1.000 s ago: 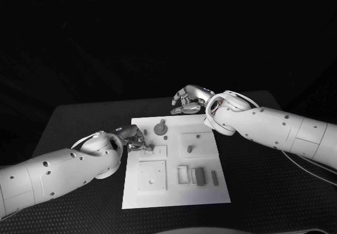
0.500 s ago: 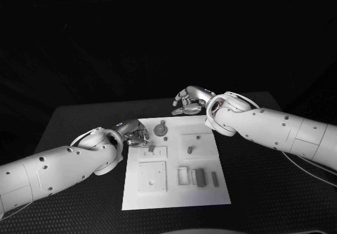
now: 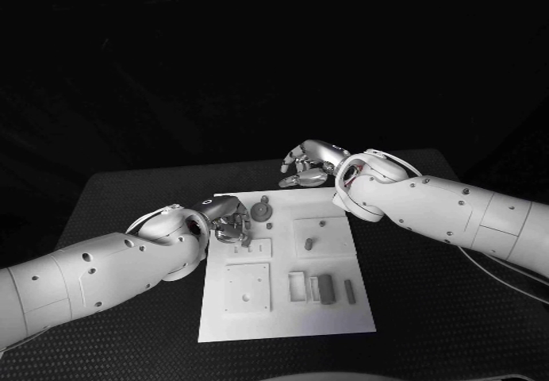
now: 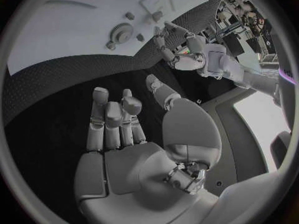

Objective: Assemble the parts on the task board

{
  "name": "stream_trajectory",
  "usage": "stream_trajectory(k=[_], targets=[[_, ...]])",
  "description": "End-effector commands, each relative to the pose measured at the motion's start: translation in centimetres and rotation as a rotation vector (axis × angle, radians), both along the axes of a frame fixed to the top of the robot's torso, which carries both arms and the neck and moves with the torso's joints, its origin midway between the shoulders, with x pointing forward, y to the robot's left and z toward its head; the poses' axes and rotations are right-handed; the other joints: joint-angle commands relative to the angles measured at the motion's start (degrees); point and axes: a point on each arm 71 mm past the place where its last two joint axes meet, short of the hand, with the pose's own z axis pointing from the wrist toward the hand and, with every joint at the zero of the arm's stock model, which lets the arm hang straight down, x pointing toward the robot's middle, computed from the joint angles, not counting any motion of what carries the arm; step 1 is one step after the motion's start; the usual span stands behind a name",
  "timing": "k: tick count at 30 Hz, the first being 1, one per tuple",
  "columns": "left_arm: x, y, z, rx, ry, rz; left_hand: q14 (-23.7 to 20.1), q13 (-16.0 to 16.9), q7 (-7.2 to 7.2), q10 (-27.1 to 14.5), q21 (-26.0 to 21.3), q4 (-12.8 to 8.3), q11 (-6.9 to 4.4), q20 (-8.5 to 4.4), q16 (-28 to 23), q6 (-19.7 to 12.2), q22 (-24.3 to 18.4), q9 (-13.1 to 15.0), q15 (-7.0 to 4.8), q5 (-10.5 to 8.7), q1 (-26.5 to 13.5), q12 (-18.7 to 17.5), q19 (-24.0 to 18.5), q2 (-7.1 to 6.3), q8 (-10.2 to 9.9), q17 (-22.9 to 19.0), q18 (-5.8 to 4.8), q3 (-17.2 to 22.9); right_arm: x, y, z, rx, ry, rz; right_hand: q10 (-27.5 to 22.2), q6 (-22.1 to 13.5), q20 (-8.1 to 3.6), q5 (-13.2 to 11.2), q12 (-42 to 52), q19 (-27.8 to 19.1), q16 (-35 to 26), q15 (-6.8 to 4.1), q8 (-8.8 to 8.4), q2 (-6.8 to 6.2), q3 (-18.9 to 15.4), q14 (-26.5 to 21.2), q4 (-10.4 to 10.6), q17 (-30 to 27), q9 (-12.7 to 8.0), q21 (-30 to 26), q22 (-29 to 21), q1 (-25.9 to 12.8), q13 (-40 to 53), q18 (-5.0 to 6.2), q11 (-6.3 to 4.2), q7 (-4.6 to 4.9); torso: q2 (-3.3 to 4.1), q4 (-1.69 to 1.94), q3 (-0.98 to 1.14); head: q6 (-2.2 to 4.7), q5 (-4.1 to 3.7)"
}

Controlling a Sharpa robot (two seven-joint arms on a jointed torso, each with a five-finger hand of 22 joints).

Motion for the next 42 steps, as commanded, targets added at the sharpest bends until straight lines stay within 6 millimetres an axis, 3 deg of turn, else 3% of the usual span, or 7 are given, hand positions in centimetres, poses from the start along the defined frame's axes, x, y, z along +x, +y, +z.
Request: stream_trajectory(k=[1,15,42], targets=[[-0.2,-0.4,-0.3,0.065,0.024,-0.051,0.1,-0.1,0.56,0.2,-0.3,0.0,-0.07,0.00,0.3,0.2,0.1,-0.1,-0.05,-0.35,0.2,0.4,0.5,-0.03,-0.2,0.0,-0.59,-0.6,0.0,0.1,-0.1,-0.003,0.006,0.010,-0.4,-0.1,-0.07,0.1,-0.2,-0.1,-0.3,0.13,-0.39,0.04,0.1,-0.2,0.2,-0.1,0.0,-0.2,0.4,-0.5,-0.1,0.89,0.01,0.15,0.00,-0.03,0.01,-0.10,-0.13],[0.1,-0.7,-0.9,0.117,0.023,-0.039,0.6,0.3,1.02,1.0,0.0,0.1,-0.28,-0.48,2.0,-0.7,0.9,-1.6,-0.62,-0.41,-0.5,2.3,1.8,-0.19,-1.2,0.4,-0.36,-2.0,0.0,0.3,-0.1,-0.002,0.005,0.012,-0.4,-0.1,-0.07,0.1,-0.2,-0.1,-0.3,0.14,-0.41,0.03,0.1,-0.2,0.3,-0.1,0.0,-0.2,0.4,-0.5,-0.1,0.89,0.02,0.16,0.02,-0.04,-0.02,-0.19,-0.33],[0.2,-0.8,-1.6,0.157,0.096,-0.041,0.8,0.8,1.27,0.9,0.2,0.4,-0.24,-1.04,3.8,-0.6,1.9,-2.6,-1.19,-0.42,-2.5,4.6,2.7,1.40,-1.6,0.8,-0.50,-2.9,0.0,0.4,-0.1,-0.002,0.009,0.017,-0.5,-0.1,-0.07,0.1,-0.2,-0.1,-0.3,0.15,-0.43,0.05,0.0,-0.2,0.3,-0.1,0.0,-0.2,0.4,-0.6,-0.1,0.89,0.02,0.17,-0.03,0.00,0.04,-0.24,-0.38]])
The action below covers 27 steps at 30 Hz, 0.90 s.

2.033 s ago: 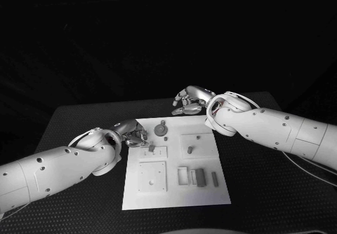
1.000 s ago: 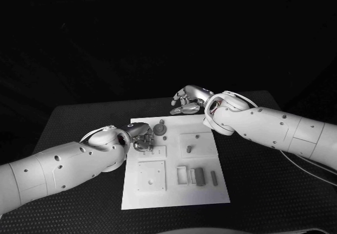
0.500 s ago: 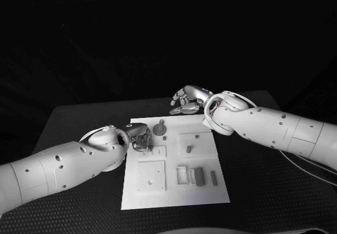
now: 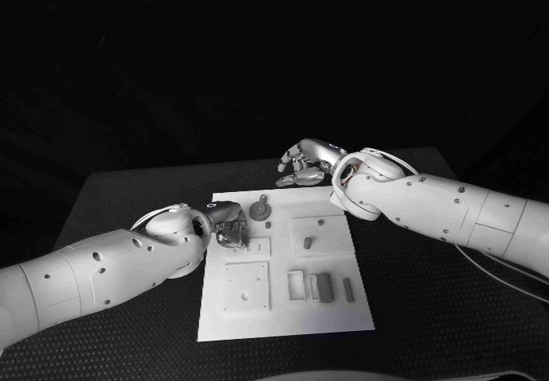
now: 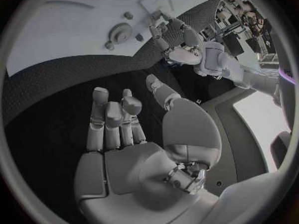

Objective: Assemble the parts on the task board

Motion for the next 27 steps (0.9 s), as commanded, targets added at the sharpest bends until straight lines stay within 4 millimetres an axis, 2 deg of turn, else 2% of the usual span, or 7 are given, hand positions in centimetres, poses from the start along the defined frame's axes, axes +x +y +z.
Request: stream_trajectory(k=[1,14,23,27], targets=[[-0.21,-0.23,-0.35,0.023,0.055,-0.012,0.0,0.1,0.07,0.2,0.1,0.1,0.06,-0.03,0.3,0.1,0.1,0.1,-0.46,-0.14,-0.6,0.2,0.5,0.03,-0.2,0.0,-0.49,-0.4,-0.05,0.15,-0.06,-0.003,0.007,0.013,-0.5,-0.1,-0.07,0.1,-0.2,-0.1,-0.3,0.15,-0.23,0.05,0.0,-0.2,0.3,-0.1,0.0,-0.2,0.4,-0.6,-0.1,0.89,0.03,0.19,-0.01,0.00,0.02,0.01,0.00],[-0.21,-0.20,-0.81,0.055,0.081,-0.010,-0.3,0.1,-0.16,-0.3,-0.1,0.0,-0.08,-0.09,0.7,1.0,0.4,-0.1,-0.46,-0.13,-0.9,0.7,0.3,1.32,0.1,0.0,-0.60,-0.1,-0.05,0.16,-0.06,-0.002,0.007,0.014,-0.5,-0.1,-0.07,0.1,-0.2,-0.1,-0.3,0.15,-0.23,0.07,0.0,-0.2,0.4,-0.1,0.1,-0.2,0.4,-0.7,-0.1,0.89,0.03,0.19,0.00,0.01,0.02,-0.07,-0.12],[-0.19,-0.23,-0.73,0.041,0.062,0.000,-0.3,0.1,-0.44,-0.3,-0.1,-0.1,-0.31,-0.18,1.1,1.9,0.7,-0.1,-0.56,-0.13,-0.9,1.2,0.5,1.24,0.6,0.0,-0.58,0.0,-0.06,0.12,-0.06,-0.002,0.008,0.014,-0.5,-0.1,-0.07,0.1,-0.2,-0.1,-0.3,0.15,-0.24,0.08,0.0,-0.2,0.4,-0.1,0.1,-0.2,0.4,-0.7,-0.1,0.89,0.03,0.19,0.00,0.06,-0.01,-0.09,-0.18],[-0.11,-0.28,-0.45,0.014,0.028,0.009,0.2,0.2,-1.22,0.2,0.1,-0.1,-0.93,-0.48,1.8,3.7,1.2,0.0,-0.91,-0.13,-0.7,2.1,1.2,0.59,1.8,0.0,-0.49,0.1,-0.06,0.10,-0.06,-0.002,0.007,0.013,-0.5,-0.1,-0.07,0.1,-0.2,-0.1,-0.3,0.16,-0.24,0.09,0.0,-0.2,0.4,-0.1,0.1,-0.2,0.4,-0.7,-0.1,0.89,0.03,0.19,-0.01,0.03,0.00,-0.07,-0.17]])
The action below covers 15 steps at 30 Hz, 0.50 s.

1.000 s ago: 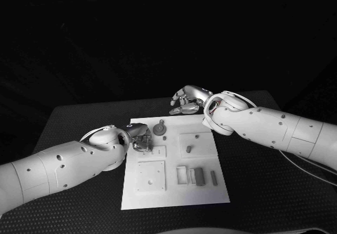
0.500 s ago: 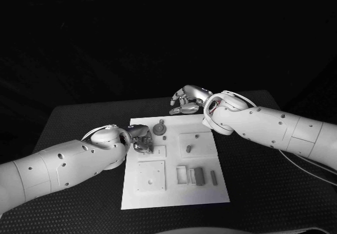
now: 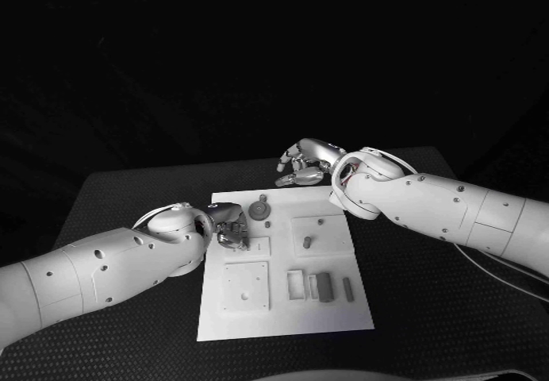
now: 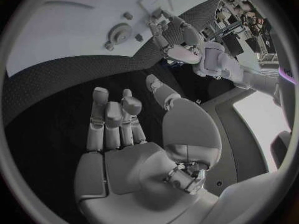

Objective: Assemble the parts on the task board

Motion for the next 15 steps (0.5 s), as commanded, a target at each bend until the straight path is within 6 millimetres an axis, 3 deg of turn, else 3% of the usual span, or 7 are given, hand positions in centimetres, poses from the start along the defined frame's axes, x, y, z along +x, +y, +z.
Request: stream_trajectory(k=[1,15], targets=[[-0.13,0.02,-0.24,-0.011,-0.011,0.016,0.4,0.2,-0.51,0.5,0.2,-0.3,-0.78,-0.19,0.7,1.3,0.4,0.3,-0.60,-0.10,0.3,0.8,0.9,-0.45,1.1,0.1,-0.47,0.2,-0.05,0.09,-0.04,-0.002,0.005,0.012,-0.5,-0.2,-0.07,0.1,-0.2,-0.1,-0.3,0.16,-0.24,0.09,0.0,-0.2,0.4,-0.1,0.1,-0.2,0.4,-0.7,-0.1,0.89,0.03,0.27,0.00,-0.01,-0.02,0.05,0.01],[-0.30,0.12,-0.09,-0.055,-0.011,0.037,2.1,2.3,-2.25,1.4,1.8,-0.4,-2.53,-1.97,5.4,4.0,3.5,0.6,-2.51,-0.12,1.2,6.6,3.6,-1.52,5.0,0.8,-0.66,-0.5,-0.06,0.01,-0.04,-0.003,0.005,0.011,-0.5,-0.2,-0.08,0.1,-0.2,-0.1,-0.3,0.16,-0.24,0.10,0.0,-0.2,0.4,-0.1,0.1,-0.2,0.4,-0.7,-0.1,0.89,0.02,0.27,-0.02,0.02,0.01,0.08,-0.06]])
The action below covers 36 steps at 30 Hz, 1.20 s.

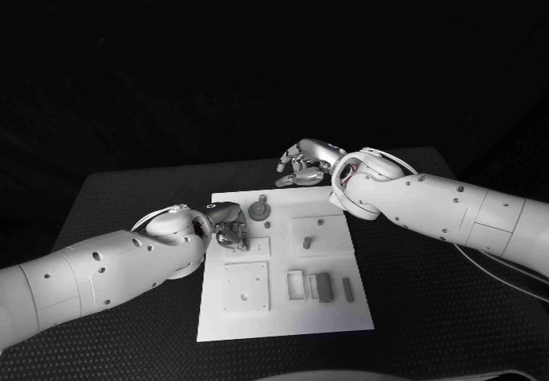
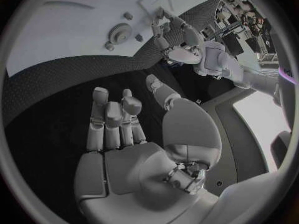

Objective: Assemble the parts on the task board

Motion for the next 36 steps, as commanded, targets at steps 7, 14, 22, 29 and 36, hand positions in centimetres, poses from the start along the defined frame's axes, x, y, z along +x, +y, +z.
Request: stream_trajectory(k=[7,14,22,29,36], targets=[[-0.23,-0.06,-0.11,-0.025,0.003,0.022,0.2,0.4,-0.31,0.1,0.4,-0.1,-0.55,-0.26,0.8,0.3,0.7,0.1,-0.74,0.14,0.4,1.0,0.7,-0.53,0.7,0.0,-0.72,-0.9,-0.06,0.06,-0.04,-0.003,0.005,0.011,-0.5,-0.2,-0.08,0.1,-0.2,-0.1,-0.3,0.15,-0.24,0.09,0.0,-0.2,0.4,-0.1,0.1,-0.2,0.4,-0.7,-0.1,0.90,0.02,0.27,0.01,-0.01,0.02,0.07,0.01],[-0.31,-0.09,-0.14,-0.021,0.006,0.024,0.4,0.8,-0.57,0.1,0.7,-0.1,-0.83,-0.67,1.8,0.5,1.5,0.3,-1.14,0.14,0.6,2.1,1.2,-1.14,1.5,-0.1,-0.80,-1.7,-0.07,0.02,-0.03,-0.003,0.005,0.011,-0.5,-0.2,-0.08,0.1,-0.2,-0.1,-0.3,0.15,-0.24,0.10,0.0,-0.2,0.4,-0.1,0.1,-0.2,0.4,-0.6,-0.1,0.90,0.02,0.27,0.00,0.00,0.01,0.01,0.02],[-0.46,-0.09,-0.12,-0.023,-0.004,0.028,0.7,1.3,-0.93,0.3,1.0,-0.1,-1.20,-1.11,3.1,0.7,2.4,0.5,-1.61,0.16,0.9,3.6,1.9,-1.74,2.8,-0.1,-0.85,-2.4,-0.07,0.00,-0.04,-0.004,0.006,0.011,-0.5,-0.1,-0.08,0.1,-0.2,-0.1,-0.3,0.15,-0.24,0.10,0.0,-0.2,0.4,-0.1,0.1,-0.2,0.4,-0.6,-0.1,0.90,0.02,0.27,0.00,0.02,0.00,-0.01,0.03],[-0.63,-0.03,-0.12,-0.027,-0.011,0.032,1.5,1.9,-1.53,0.6,1.8,-0.1,-1.81,-1.82,5.1,1.1,3.7,1.1,-2.42,0.14,1.0,5.7,3.2,-2.08,4.9,0.0,-0.85,-3.4,-0.07,-0.02,-0.04,-0.004,0.005,0.011,-0.5,-0.1,-0.08,0.1,-0.2,-0.1,-0.3,0.15,-0.24,0.10,0.0,-0.2,0.4,-0.1,0.1,-0.2,0.4,-0.6,-0.1,0.90,0.02,0.27,0.02,0.02,-0.01,0.02,0.00],[-0.73,0.09,-0.13,-0.025,-0.011,0.034,1.7,2.2,-1.87,0.6,2.3,-0.1,-2.18,-2.22,6.3,1.0,4.0,1.9,-2.94,0.29,0.7,7.0,3.8,-2.34,6.3,-0.2,-0.85,-4.1,-0.08,-0.05,-0.03,-0.004,0.006,0.010,-0.5,-0.1,-0.08,0.1,-0.2,-0.2,-0.3,0.15,-0.24,0.09,0.0,-0.2,0.4,-0.1,0.1,-0.2,0.4,-0.6,-0.1,0.90,0.02,0.27,0.00,0.03,-0.01,0.02,-0.01]])
